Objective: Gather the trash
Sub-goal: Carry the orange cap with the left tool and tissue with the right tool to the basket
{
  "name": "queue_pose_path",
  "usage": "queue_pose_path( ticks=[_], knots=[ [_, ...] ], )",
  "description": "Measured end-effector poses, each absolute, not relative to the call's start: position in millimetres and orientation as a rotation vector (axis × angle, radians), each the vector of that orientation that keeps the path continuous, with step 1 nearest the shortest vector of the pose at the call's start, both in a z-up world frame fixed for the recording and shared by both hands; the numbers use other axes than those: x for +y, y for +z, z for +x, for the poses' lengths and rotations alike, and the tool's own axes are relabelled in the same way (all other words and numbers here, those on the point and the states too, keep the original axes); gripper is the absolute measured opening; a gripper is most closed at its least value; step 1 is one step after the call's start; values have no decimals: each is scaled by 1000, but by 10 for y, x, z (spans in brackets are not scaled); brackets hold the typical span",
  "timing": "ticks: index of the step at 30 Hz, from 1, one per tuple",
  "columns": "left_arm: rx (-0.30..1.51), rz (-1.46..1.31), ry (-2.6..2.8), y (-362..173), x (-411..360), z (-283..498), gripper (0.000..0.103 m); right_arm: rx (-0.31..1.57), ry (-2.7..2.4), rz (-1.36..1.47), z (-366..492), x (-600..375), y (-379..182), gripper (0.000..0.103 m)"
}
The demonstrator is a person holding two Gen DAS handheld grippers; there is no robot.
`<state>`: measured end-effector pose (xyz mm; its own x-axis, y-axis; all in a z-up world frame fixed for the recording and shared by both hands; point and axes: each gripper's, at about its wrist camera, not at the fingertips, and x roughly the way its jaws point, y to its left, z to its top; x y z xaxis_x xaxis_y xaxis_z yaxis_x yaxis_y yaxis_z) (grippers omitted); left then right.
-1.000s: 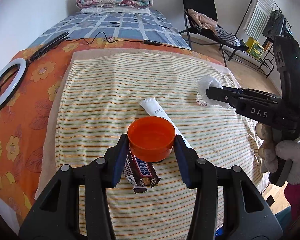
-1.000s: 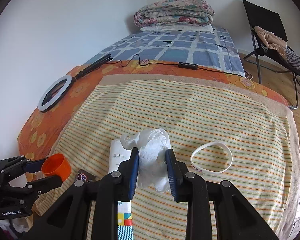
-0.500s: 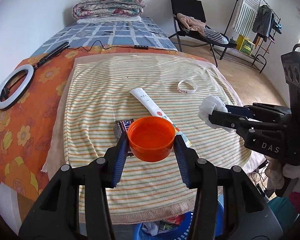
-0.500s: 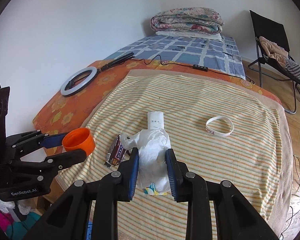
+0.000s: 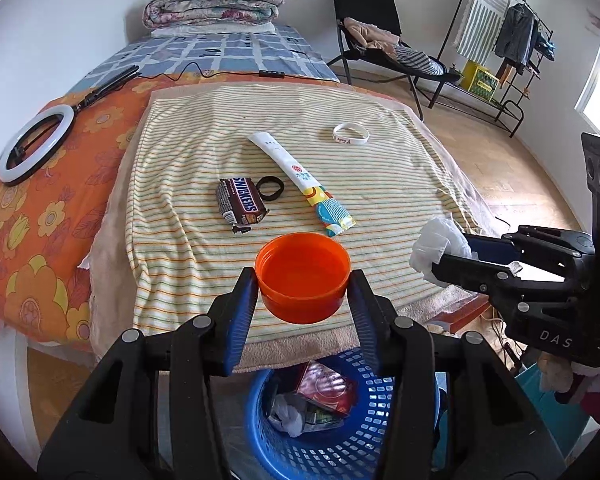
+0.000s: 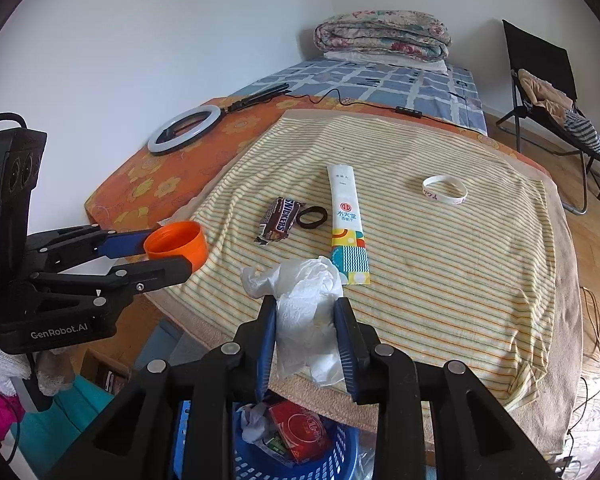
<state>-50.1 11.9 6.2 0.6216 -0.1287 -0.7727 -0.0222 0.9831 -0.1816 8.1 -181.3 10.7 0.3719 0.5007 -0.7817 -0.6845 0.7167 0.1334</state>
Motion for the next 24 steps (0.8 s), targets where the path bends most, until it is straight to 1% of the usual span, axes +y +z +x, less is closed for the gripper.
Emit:
queue_pose_path(
  ticks=[11, 24],
  knots=[
    [967, -183, -95, -285, -111, -827, 47, 979, 774, -233, -427, -2047, -206, 31],
    [1073, -180, -97, -803, -213, -978, 47, 1061, 763, -253, -722, -2179, -623, 31]
  ],
)
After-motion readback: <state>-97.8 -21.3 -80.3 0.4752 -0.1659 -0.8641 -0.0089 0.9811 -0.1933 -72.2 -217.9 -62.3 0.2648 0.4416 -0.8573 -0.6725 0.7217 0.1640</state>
